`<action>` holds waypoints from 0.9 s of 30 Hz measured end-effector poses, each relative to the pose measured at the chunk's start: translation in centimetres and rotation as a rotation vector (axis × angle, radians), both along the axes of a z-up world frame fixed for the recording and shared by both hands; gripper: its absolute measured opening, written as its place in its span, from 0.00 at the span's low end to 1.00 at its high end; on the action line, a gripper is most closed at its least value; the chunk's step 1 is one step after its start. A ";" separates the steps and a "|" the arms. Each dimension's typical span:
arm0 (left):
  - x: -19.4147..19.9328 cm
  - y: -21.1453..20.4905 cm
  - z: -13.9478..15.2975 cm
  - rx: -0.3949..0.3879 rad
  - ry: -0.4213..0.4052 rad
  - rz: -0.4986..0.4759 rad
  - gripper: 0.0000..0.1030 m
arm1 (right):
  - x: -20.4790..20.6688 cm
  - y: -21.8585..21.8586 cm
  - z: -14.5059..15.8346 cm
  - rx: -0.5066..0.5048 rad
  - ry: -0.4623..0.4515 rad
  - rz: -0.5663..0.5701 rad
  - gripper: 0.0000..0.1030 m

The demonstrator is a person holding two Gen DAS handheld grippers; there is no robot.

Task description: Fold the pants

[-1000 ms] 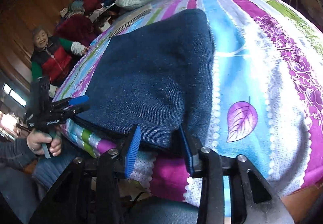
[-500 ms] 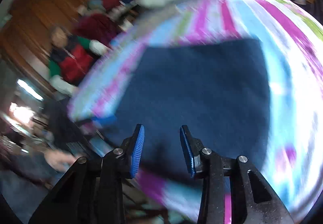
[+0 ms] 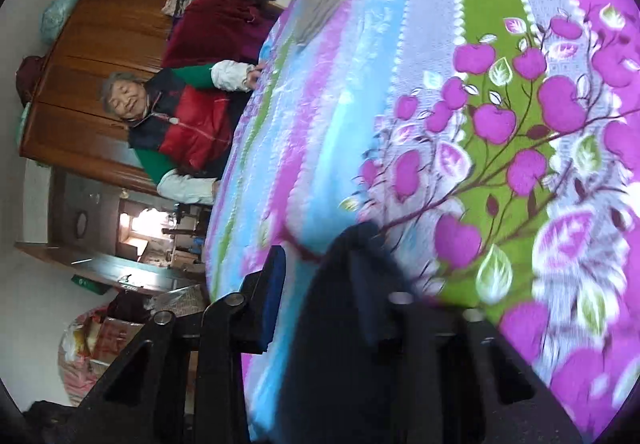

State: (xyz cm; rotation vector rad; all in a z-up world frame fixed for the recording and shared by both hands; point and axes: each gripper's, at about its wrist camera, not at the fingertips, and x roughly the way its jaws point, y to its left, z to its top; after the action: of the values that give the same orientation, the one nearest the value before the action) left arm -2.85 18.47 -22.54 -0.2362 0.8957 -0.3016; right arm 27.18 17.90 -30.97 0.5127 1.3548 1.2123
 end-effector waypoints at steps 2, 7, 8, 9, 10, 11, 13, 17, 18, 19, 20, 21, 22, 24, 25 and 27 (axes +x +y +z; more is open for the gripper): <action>-0.1 0.0 0.0 -0.009 0.001 -0.039 0.64 | 0.7 -0.8 -1.9 0.003 0.058 -0.049 0.00; -0.4 1.5 0.8 -0.063 0.033 -0.035 0.64 | -2.6 -2.3 3.6 -0.010 -0.095 -0.047 0.22; -0.9 2.2 1.1 -0.076 0.039 -0.024 0.64 | -4.7 -3.3 5.6 0.013 -0.152 -0.042 0.25; -1.6 3.2 1.6 -0.098 0.044 -0.006 0.64 | -6.7 -4.0 6.8 0.025 -0.194 -0.029 0.31; -2.3 4.1 2.0 -0.111 0.046 0.017 0.64 | -9.5 -5.0 8.1 0.032 -0.243 -0.011 0.35; -3.2 5.5 2.4 -0.120 0.047 0.057 0.64 | -12.3 -5.9 8.9 0.021 -0.290 0.001 0.37; -4.3 7.5 2.8 -0.114 0.039 0.134 0.64 | -18.6 -6.6 9.1 -0.050 -0.399 0.048 0.37; -5.8 10.5 3.2 -0.084 0.041 0.237 0.64 | -27.7 -5.7 4.6 -0.288 -0.582 0.108 0.36; -5.8 11.0 3.2 -0.079 0.042 0.251 0.64 | -29.2 -6.9 4.5 -0.275 -0.673 0.048 0.36; -5.8 11.1 3.4 -0.077 0.039 0.261 0.64 | -30.1 -7.0 4.8 -0.304 -0.705 0.030 0.36; -5.7 11.2 3.7 -0.078 0.030 0.263 0.64 | -30.3 -7.0 5.3 -0.318 -0.708 0.022 0.36; -5.6 10.8 4.4 -0.070 0.012 0.252 0.64 | -30.2 -7.4 6.0 -0.317 -0.700 0.011 0.36; -5.3 10.1 4.8 -0.057 -0.004 0.234 0.64 | -29.9 -8.5 7.1 -0.299 -0.705 -0.022 0.36; -4.7 8.7 5.4 -0.035 -0.030 0.187 0.64 | -29.6 -10.8 9.1 -0.313 -0.763 -0.098 0.36; -4.2 7.8 5.5 -0.026 -0.039 0.161 0.64 | -29.1 -12.2 9.7 -0.342 -0.797 -0.146 0.36; -2.6 5.7 5.1 -0.001 -0.050 0.102 0.64 | -28.2 -14.6 10.5 -0.431 -0.856 -0.221 0.36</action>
State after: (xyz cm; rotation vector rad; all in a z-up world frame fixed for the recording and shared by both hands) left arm -5.42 24.13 -17.45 -0.2732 0.8315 -0.2125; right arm -1.01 3.35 -20.47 -0.1672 0.7471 0.7699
